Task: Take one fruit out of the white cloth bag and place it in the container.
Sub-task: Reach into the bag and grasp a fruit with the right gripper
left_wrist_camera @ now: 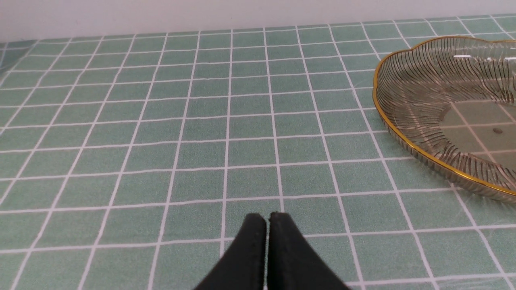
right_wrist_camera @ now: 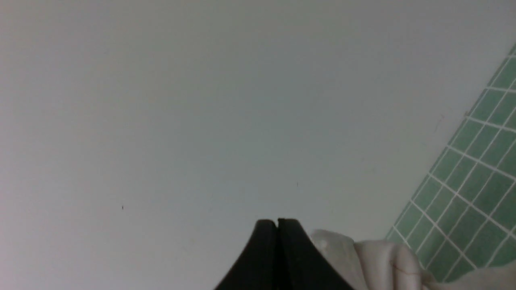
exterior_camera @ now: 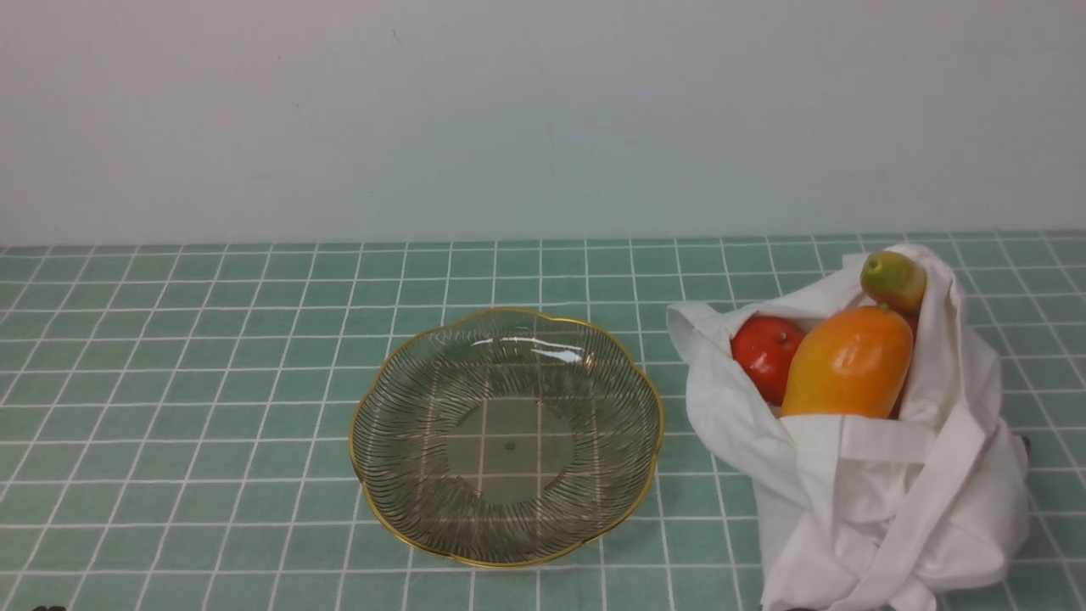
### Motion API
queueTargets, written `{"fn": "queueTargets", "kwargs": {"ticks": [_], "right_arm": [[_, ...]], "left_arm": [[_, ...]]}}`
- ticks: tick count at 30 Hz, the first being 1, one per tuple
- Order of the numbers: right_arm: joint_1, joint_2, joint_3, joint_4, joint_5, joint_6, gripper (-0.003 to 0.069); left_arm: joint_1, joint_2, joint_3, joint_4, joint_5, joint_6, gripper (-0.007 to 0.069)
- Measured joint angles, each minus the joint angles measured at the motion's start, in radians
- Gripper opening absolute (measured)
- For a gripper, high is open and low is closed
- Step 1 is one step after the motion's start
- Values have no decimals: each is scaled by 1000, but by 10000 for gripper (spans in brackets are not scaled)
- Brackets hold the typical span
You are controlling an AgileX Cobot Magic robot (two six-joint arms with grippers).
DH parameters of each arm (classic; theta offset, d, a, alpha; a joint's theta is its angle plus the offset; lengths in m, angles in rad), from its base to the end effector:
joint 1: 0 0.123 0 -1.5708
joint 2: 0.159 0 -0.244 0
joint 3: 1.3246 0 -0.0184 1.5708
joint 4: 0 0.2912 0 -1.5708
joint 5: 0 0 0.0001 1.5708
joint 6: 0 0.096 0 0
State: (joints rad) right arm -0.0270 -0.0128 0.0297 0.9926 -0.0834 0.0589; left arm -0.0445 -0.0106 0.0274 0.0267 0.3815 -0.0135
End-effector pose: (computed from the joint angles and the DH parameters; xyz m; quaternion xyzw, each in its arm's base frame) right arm 0.1427 -0.0105 0.2084 0.3632 0.5571 0.3451 0.6623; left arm 0.1391 -0.0052 0.1684 0.0196 0.8078 -0.0058 0.5890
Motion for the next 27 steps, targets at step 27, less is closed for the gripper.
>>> {"fn": "queueTargets", "kwargs": {"ticks": [27], "right_arm": [[0,1105,-1034,-404,1110,-464,57]], "left_arm": [[0,0,0,0,0,0,-8]]}}
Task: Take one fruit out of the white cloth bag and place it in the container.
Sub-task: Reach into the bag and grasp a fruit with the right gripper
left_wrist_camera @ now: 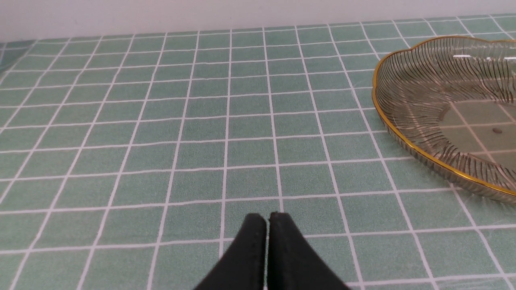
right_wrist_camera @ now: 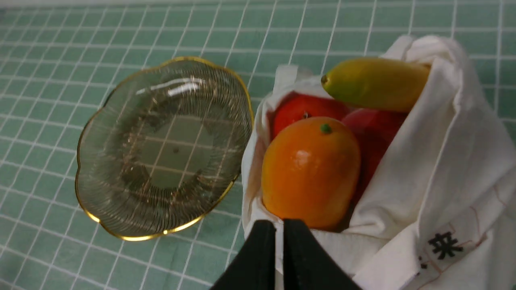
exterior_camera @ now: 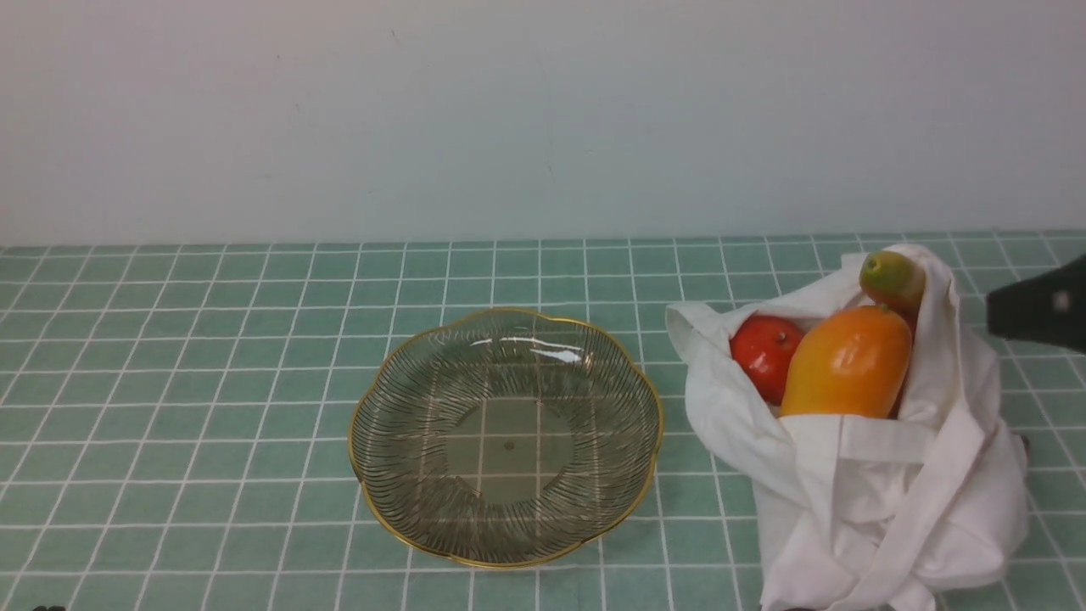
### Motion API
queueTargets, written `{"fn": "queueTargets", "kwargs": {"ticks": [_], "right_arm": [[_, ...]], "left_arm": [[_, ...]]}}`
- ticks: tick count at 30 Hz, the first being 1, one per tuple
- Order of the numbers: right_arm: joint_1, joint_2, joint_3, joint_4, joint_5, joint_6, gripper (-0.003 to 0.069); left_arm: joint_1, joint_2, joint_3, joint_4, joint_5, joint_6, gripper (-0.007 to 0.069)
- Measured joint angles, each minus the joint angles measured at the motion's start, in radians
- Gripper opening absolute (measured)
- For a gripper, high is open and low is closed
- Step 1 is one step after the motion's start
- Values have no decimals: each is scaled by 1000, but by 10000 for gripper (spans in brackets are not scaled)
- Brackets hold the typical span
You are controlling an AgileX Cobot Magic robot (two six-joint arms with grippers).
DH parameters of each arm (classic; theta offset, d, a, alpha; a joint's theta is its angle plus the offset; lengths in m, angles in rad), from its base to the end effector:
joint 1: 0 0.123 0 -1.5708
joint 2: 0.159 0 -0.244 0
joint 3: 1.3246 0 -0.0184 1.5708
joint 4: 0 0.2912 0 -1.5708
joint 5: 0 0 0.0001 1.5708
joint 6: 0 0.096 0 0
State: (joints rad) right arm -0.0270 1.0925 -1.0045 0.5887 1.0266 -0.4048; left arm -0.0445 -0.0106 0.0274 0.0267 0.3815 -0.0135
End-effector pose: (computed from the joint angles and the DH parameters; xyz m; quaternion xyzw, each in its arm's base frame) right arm 0.2653 0.0385 0.3044 -0.0964 0.9201 0.2179 0.3107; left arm 0.1391 -0.0052 0.1684 0.0196 0.8078 -0.0058 0.5890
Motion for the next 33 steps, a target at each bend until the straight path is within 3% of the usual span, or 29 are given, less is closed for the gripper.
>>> {"fn": "queueTargets", "kwargs": {"ticks": [6,12,17,28,33], "right_arm": [[38,149,-80,-13,-3,0,244],[131,247,-84,-86,-113,11,547],[172,317,-84,-143,-184,15,674],[182,387,-87,-164,-159,18,674],[182,387,-87,-179,-124,20,556]], "left_arm": [[0,0,0,0,0,0,-8],[0,0,0,0,0,0,-8],[0,0,0,0,0,0,-8],[0,0,0,0,0,0,-8],[0,0,0,0,0,0,-8]]}}
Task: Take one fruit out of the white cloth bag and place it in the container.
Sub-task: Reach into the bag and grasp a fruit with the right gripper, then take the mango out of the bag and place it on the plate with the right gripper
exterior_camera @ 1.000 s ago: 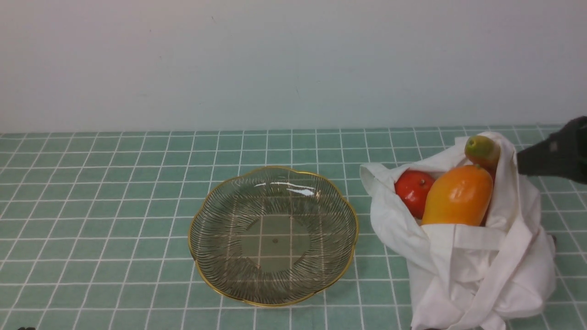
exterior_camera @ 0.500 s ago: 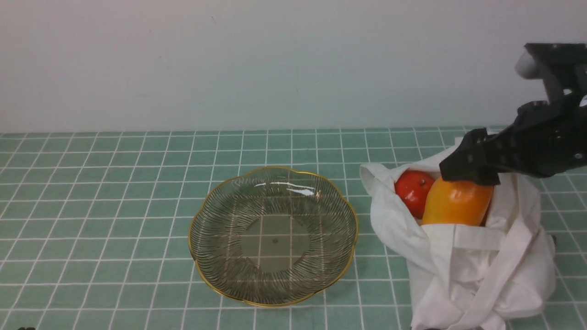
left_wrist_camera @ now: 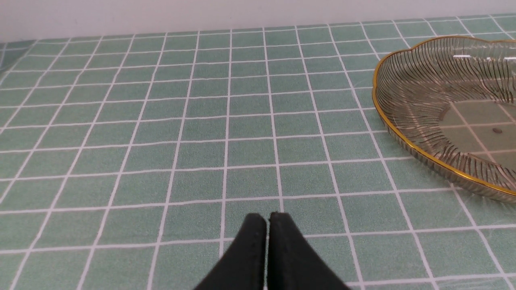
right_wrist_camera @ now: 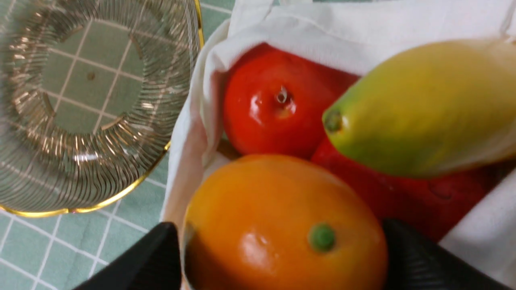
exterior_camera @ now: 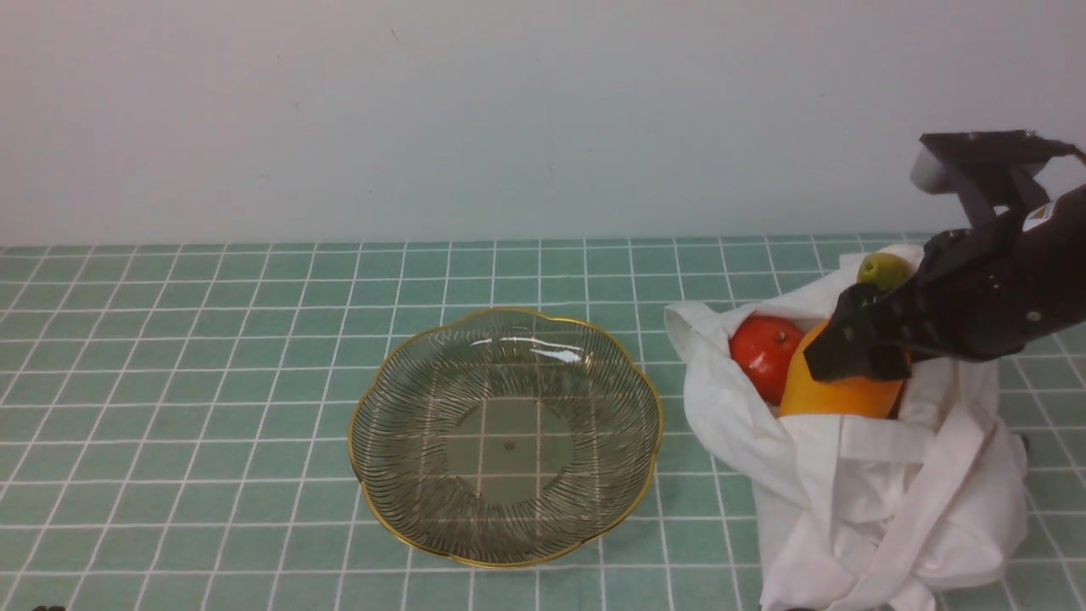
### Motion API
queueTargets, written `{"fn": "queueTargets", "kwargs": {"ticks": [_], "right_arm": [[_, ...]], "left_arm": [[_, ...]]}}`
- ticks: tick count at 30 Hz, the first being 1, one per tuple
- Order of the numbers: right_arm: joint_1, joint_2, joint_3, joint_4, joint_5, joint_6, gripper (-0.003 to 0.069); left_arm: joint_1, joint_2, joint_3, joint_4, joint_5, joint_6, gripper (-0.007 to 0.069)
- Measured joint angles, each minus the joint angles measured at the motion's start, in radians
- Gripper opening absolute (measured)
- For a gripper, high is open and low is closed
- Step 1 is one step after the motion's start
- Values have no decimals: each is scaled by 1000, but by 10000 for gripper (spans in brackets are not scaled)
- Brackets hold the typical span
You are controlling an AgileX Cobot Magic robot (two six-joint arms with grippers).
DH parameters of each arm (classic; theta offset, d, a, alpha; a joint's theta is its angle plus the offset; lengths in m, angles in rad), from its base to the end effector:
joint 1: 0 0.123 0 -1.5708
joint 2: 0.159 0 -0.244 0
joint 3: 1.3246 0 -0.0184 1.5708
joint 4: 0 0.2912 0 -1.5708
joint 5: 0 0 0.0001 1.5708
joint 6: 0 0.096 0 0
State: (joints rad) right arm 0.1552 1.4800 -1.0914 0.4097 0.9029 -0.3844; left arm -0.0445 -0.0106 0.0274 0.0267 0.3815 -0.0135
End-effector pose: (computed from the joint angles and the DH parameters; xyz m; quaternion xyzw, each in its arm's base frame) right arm 0.3276 0.0817 0.2139 -0.1653 0.9531 0.1584 0.1978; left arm 0.1391 -0.0052 0.1684 0.0196 0.8078 -0.0058 0.5890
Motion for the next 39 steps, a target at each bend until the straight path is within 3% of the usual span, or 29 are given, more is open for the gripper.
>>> {"fn": "queueTargets", "kwargs": {"ticks": [2,12,23,27,31,35,39], "right_arm": [[0,0,0,-3,5,4,520],[0,-18,-2,-8,42,4,523],[0,-238,-87,-1,53,-12,523],[0,-291,-131,95,44,-38,523],[28,-292,-146,327,36,-210,523],[132,-246,-147,441,9,-309,523],[284,-142,-147,450,-88,-337,523]], "left_arm": [[0,0,0,0,0,0,-8],[0,0,0,0,0,0,-8],[0,0,0,0,0,0,-8],[0,0,0,0,0,0,-8],[0,0,0,0,0,0,-8],[0,0,0,0,0,0,-8],[0,0,0,0,0,0,-8]]}}
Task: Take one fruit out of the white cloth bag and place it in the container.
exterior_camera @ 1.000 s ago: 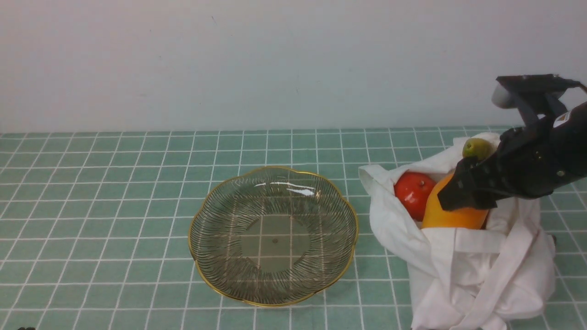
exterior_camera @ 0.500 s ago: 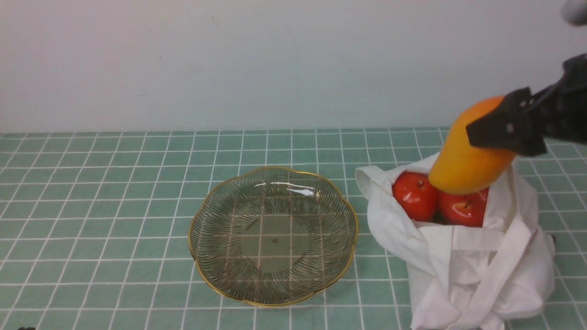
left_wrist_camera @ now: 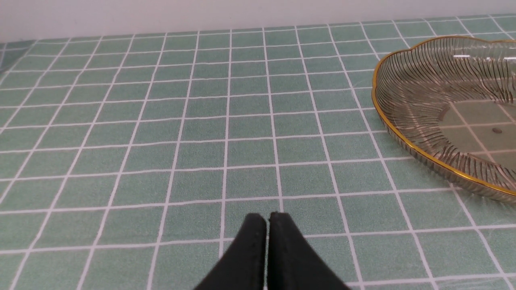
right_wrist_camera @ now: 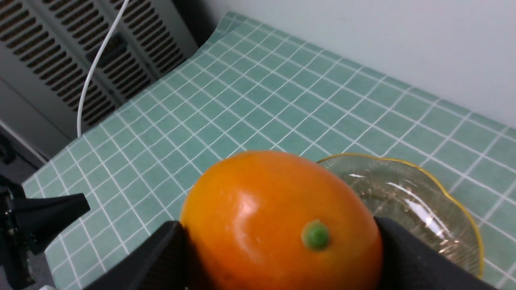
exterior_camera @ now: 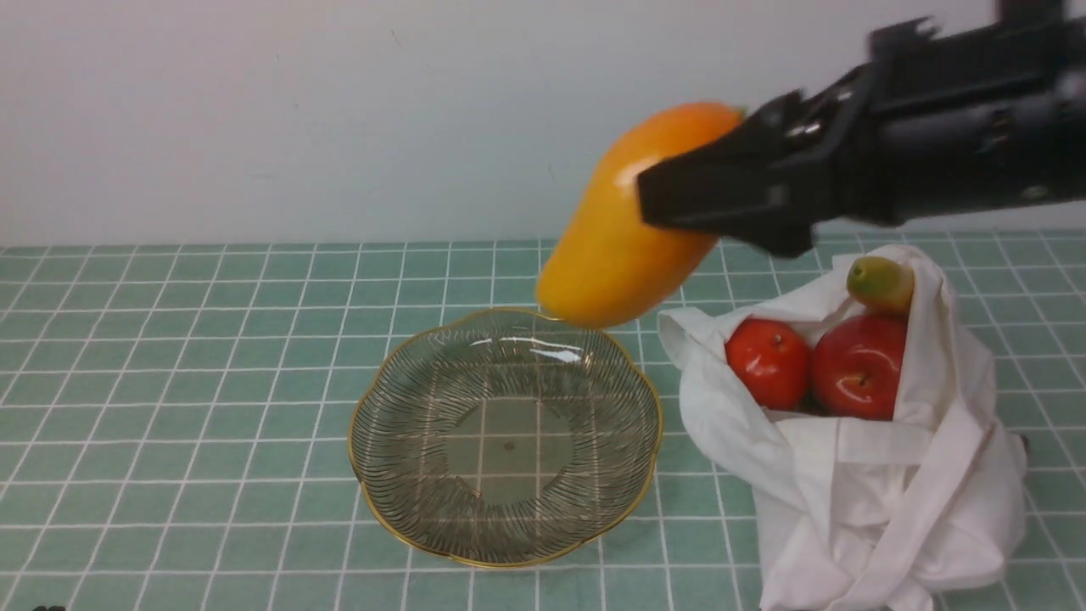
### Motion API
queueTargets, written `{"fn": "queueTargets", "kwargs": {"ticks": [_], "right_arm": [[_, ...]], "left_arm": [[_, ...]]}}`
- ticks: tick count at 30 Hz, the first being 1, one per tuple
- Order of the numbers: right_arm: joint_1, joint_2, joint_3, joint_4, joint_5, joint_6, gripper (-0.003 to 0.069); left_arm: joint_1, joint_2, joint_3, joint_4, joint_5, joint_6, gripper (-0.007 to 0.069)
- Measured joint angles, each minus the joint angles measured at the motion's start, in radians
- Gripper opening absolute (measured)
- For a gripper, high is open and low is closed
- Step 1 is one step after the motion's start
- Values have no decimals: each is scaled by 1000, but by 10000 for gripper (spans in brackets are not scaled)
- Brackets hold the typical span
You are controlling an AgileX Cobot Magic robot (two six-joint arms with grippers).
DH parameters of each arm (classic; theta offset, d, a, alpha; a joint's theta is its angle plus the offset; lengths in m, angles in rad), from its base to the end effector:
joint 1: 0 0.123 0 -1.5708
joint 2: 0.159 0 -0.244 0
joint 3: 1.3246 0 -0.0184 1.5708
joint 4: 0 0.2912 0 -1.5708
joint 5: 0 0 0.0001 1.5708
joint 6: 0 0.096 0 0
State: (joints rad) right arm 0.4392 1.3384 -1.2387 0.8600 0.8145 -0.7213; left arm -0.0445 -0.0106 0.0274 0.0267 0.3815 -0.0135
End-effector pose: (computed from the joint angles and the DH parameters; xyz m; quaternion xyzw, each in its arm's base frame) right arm 0.2841 0.1920 0.3347 -0.3335 0.7939 0.3362 0.3814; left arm 0.1391 -0.0052 0.1684 0.0196 0.8078 -0.0058 0.5890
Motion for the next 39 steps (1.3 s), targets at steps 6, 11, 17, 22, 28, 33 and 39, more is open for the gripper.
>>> {"fn": "queueTargets", "kwargs": {"ticks": [6,11,17,22,28,33,39], "right_arm": [[140,190,0,-70,-172,19,523],[154,339,0,-73,-310,59,523],[154,443,0,-69,-350,59,525],[155,456,0,-57,-350,59,593],[155,440,-1,-51,-326,59,674],[155,321,-1,-116,-288,65,615],[155,38,-1,-297,-271,175,328]], "left_arm": [[0,0,0,0,0,0,-8],[0,0,0,0,0,0,-8],[0,0,0,0,0,0,-8],[0,0,0,0,0,0,-8],[0,0,0,0,0,0,-8],[0,0,0,0,0,0,-8],[0,0,0,0,0,0,-8]]}}
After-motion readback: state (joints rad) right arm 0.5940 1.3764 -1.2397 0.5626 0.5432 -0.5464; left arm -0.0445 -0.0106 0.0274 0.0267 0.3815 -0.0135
